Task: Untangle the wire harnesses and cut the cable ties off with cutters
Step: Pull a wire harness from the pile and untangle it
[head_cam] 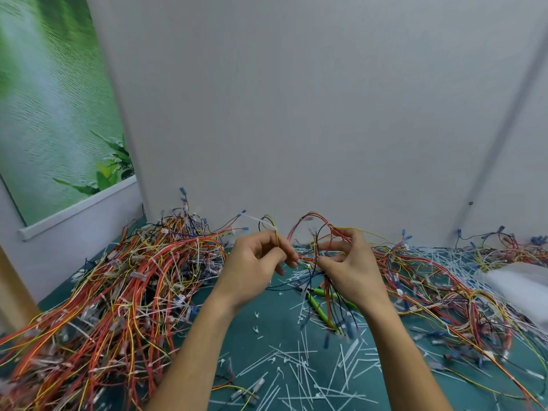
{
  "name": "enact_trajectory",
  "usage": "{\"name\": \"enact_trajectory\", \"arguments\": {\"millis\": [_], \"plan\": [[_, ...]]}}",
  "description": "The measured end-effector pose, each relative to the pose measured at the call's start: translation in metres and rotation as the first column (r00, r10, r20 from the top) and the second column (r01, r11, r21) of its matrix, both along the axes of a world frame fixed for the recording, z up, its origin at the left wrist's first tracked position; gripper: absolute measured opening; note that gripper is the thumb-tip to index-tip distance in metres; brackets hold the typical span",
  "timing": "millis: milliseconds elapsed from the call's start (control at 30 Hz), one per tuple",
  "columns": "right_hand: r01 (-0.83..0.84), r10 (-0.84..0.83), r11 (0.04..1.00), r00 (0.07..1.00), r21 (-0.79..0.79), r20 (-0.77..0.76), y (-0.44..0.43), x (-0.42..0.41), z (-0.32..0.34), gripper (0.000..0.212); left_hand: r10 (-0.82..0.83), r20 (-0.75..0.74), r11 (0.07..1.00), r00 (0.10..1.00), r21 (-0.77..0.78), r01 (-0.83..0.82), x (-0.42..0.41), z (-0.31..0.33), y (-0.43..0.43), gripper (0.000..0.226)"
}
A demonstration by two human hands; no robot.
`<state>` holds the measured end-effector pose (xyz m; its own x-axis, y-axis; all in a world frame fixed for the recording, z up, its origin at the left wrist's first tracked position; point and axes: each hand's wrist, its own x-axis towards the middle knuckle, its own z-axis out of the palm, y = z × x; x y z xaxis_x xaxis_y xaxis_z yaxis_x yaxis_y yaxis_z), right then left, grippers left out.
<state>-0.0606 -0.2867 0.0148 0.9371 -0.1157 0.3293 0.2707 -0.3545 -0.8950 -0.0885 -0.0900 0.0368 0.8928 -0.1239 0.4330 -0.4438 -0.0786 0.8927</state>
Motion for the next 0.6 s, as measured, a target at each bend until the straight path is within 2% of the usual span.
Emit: {"name": "enact_trajectory", "arguments": {"millis": [67, 133, 233, 367, 500, 600], "plan": [[-0.001, 0.001, 0.994, 1.000, 0.113, -0.001, 0.000, 0.000, 0.001, 0.059, -0.058, 0.037, 0.997, 0.998, -0.040, 0.060, -0.001, 0.001, 0.002, 0.019], [-0.024, 0.021, 0.963, 1.000, 0.267, 0.012, 0.001, -0.001, 0.004, 0.059, -0.088, 0.057, 0.992, 0.995, -0.084, 0.092, -0.002, 0.001, 0.006, 0.023], [-0.055, 0.043, 0.879, 0.998, 0.473, 0.038, 0.003, -0.003, 0.009, 0.059, 0.067, 0.099, 0.994, 0.993, -0.096, -0.057, 0.000, 0.003, 0.008, 0.039], [-0.069, 0.059, 0.729, 0.998, 0.681, 0.037, 0.006, -0.005, 0.014, 0.053, 0.200, 0.145, 0.979, 0.969, -0.064, -0.192, 0.005, 0.004, 0.010, 0.043], [-0.113, 0.148, 0.514, 0.988, 0.851, 0.042, 0.003, -0.006, 0.018, 0.046, 0.174, 0.148, 0.984, 0.974, -0.059, -0.167, 0.005, 0.005, 0.015, 0.023], [-0.137, 0.198, 0.502, 0.979, 0.854, 0.041, 0.002, -0.004, 0.017, 0.041, 0.130, 0.130, 0.991, 0.983, -0.061, -0.123, 0.004, 0.006, 0.017, 0.017]]}}
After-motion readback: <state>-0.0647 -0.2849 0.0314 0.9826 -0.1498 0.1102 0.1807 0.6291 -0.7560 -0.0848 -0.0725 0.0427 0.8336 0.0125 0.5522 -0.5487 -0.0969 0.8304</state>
